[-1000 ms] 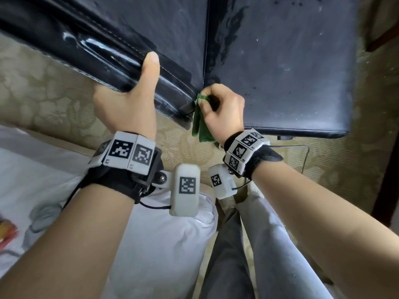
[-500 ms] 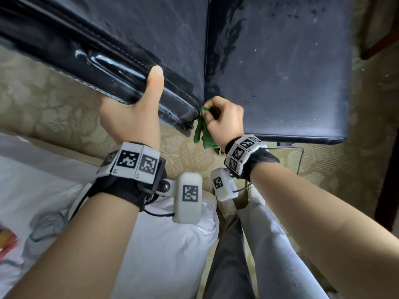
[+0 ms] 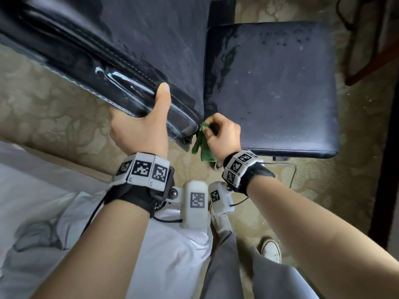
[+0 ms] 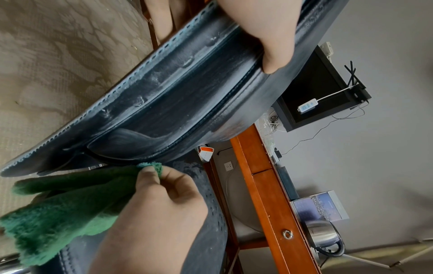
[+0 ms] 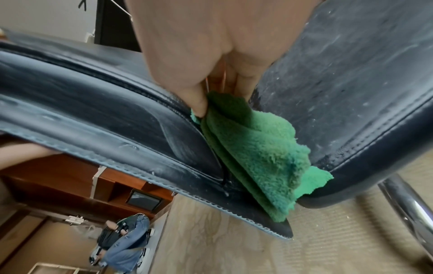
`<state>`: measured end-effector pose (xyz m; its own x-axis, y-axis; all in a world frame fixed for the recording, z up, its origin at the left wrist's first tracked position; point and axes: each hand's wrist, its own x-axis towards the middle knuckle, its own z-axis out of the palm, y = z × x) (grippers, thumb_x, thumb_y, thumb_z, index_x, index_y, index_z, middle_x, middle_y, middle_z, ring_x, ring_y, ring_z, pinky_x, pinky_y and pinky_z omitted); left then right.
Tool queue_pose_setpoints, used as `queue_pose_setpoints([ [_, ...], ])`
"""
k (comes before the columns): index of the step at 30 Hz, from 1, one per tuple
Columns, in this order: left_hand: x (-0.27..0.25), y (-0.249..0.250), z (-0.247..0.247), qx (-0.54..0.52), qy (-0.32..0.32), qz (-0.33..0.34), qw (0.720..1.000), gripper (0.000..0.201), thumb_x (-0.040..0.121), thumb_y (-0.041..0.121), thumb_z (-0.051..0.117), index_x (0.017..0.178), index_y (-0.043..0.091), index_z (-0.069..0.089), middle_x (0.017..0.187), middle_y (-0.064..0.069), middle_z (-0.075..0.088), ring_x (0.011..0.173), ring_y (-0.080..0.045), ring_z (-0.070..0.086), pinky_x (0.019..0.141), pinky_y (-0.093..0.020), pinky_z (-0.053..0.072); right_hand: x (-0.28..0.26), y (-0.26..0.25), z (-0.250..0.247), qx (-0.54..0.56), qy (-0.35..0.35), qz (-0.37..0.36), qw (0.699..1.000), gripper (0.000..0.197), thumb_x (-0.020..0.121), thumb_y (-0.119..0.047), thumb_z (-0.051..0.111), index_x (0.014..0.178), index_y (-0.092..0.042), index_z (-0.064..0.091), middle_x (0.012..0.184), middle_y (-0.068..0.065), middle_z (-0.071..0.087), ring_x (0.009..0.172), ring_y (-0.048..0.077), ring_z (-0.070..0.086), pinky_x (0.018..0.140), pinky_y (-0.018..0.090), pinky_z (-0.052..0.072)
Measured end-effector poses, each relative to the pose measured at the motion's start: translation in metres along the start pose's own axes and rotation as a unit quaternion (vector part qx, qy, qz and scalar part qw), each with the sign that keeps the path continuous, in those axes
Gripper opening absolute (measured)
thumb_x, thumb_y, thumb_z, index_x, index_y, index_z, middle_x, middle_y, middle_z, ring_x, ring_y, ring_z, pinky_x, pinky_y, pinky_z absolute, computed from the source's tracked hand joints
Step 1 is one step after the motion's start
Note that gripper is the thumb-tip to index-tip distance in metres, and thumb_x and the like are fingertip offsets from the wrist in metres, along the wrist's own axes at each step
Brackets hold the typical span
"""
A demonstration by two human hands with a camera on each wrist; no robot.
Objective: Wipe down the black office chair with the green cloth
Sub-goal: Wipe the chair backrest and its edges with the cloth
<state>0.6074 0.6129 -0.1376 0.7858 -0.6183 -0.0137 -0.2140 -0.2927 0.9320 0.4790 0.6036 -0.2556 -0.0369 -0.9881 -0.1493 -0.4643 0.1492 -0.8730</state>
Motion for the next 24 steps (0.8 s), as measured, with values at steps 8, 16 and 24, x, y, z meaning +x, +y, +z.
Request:
queue_pose_setpoints([
  [8,-0.049,0.000,0.001,-0.001,0.045,0.013,0.999,0.071,0.057,0.068,0.078,0.110,0.023,0.066,0.101,0.014,0.072,0.098,-0.004,0.068,0.090,-0.030,0.056,-0.020,0.017,-0.026,-0.003,-0.007,-0.037,0.999,0.011,0.083,-0.003,0.062,0.080,-0.013,0.063,0.070,-0.009,0.060,0.065,0.006,0.053,0.062,0.001,0.037],
  [16,-0.134,-0.017,-0.004,-0.085,0.037,0.066,0.994,0.058,0.080,0.064,0.056,0.114,0.018,0.062,0.095,0.020,0.071,0.089,0.009,0.062,0.086,-0.021,0.048,-0.041,0.050,-0.071,-0.019,-0.017,-0.096,0.995,0.003,0.083,-0.005,0.063,0.083,-0.008,0.064,0.072,-0.006,0.062,0.070,0.012,0.052,0.063,0.004,0.033],
  [24,-0.180,-0.066,0.015,-0.146,-0.027,0.171,0.974,0.078,0.084,0.027,0.067,0.150,0.008,0.029,0.139,0.000,0.048,0.125,-0.015,0.054,0.101,-0.042,0.050,-0.045,0.087,-0.103,0.021,0.004,-0.131,0.991,0.010,0.080,-0.015,0.074,0.074,-0.017,0.065,0.065,-0.012,0.061,0.066,0.006,0.055,0.070,0.019,0.046],
])
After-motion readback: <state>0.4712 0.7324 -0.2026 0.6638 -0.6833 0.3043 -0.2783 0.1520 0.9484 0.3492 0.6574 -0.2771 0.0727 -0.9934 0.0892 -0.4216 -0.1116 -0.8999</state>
